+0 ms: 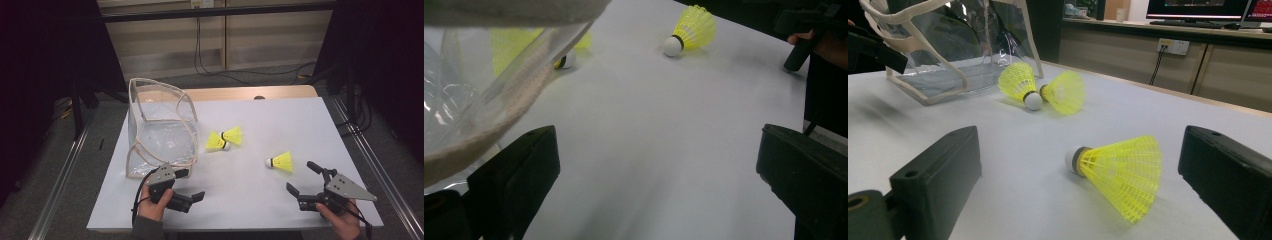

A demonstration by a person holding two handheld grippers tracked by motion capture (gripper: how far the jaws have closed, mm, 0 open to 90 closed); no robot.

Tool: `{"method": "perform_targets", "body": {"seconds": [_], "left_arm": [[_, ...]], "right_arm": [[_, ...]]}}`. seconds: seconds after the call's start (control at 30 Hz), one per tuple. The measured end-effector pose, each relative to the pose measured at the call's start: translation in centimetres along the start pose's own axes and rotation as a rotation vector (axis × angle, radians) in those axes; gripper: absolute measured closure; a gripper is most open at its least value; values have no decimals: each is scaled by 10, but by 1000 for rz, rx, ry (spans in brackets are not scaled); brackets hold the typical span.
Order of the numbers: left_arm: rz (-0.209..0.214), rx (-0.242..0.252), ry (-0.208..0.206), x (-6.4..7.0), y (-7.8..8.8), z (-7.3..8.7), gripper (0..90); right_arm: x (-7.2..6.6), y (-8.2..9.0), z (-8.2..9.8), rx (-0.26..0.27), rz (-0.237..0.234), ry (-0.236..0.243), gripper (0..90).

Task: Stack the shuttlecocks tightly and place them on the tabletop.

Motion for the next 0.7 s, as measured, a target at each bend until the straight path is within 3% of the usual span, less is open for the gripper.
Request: {"method": "perform_targets", "body": {"seconds": [0.7], "left_arm": [[-41, 26, 31, -16, 23, 13, 36]], "right_arm": [[-1, 0, 0, -1, 1, 0, 30]]}}
Point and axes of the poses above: each handheld gripper's, and its own axes: y roughly backward along the jaws, z roughly out of its underside, x roughly to its right, the point moved 2 cm from there along -y, roughly forward along the jaws, and after that the axes turned 5 degrees about -x, right-handed, at the moved point
